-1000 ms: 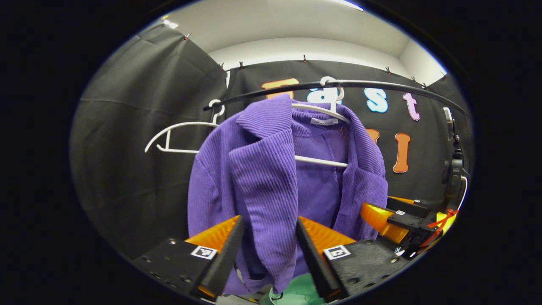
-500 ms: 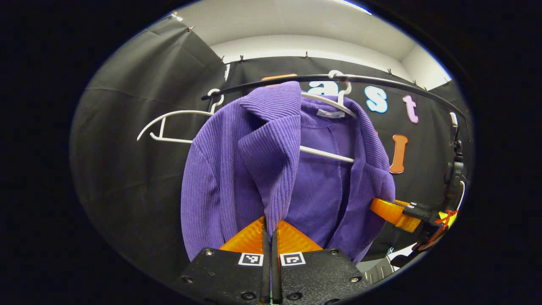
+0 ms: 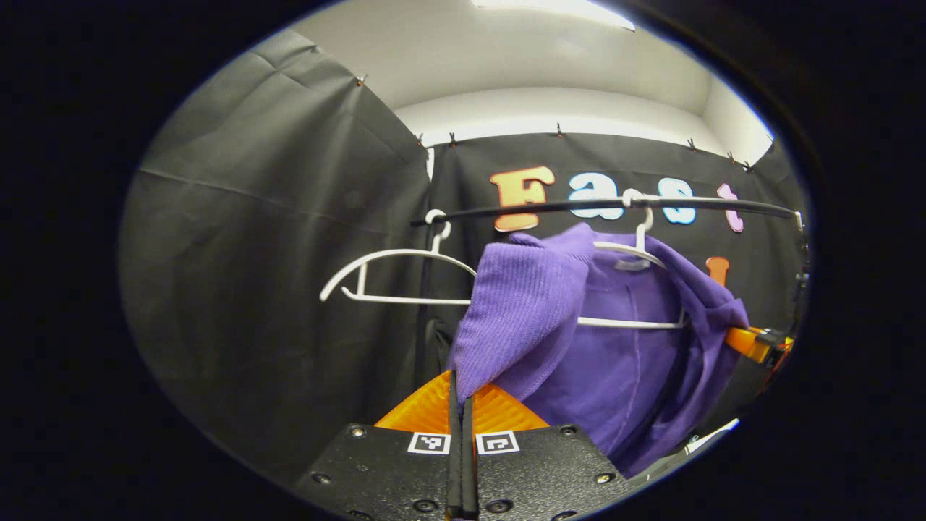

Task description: Grasp the clothes on the hanger with both hands and then place them into the laundry hamper below.

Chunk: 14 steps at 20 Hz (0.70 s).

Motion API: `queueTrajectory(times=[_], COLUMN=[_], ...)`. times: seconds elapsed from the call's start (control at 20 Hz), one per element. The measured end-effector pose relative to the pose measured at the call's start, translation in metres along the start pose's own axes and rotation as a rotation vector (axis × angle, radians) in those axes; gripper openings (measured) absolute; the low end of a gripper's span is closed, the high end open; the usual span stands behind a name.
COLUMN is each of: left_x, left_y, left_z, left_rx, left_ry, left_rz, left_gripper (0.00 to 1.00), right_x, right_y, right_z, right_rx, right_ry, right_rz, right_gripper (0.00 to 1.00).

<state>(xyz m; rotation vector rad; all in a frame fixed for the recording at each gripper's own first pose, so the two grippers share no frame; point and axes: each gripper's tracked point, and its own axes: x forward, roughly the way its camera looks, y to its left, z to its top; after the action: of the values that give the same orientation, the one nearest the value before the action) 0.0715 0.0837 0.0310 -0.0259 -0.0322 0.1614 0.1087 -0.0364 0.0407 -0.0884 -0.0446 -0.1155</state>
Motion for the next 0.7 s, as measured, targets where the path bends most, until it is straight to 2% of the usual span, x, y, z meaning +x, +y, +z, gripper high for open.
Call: queueTrajectory(times=[0.05,0.1,0.2,0.4,0.55,0.7], left_x=[0.0,-0.001,0.0,0.008,0.016,0.027], left_y=[0.01,0.019,0.031,0.049,0.053,0.056], left_z=[0.011,0.022,0.044,0.077,0.09,0.089], left_rx=[0.007,0.007,0.013,0.109,0.12,0.12], left_ry=[-0.027,-0.05,-0.095,-0.178,-0.207,-0.194], left_rz=[0.023,0.041,0.071,0.136,0.144,0.134], left_gripper=[0.0,0.0,0.0,0.0,0.0,0.0], right_x=[0.001,0.002,0.006,0.02,0.034,0.043], right_y=[-0.006,-0.011,-0.021,-0.034,-0.043,-0.05], right_z=[0.01,0.018,0.035,0.05,0.058,0.06], right_rx=[-0.007,-0.019,-0.068,-0.138,-0.116,-0.149], right_ry=[-0.018,-0.034,-0.075,-0.111,-0.119,-0.132], right_rz=[-0.019,-0.034,-0.07,-0.098,-0.083,-0.083], right_gripper=[0.01,0.07,0.07,0.07,0.07,0.07])
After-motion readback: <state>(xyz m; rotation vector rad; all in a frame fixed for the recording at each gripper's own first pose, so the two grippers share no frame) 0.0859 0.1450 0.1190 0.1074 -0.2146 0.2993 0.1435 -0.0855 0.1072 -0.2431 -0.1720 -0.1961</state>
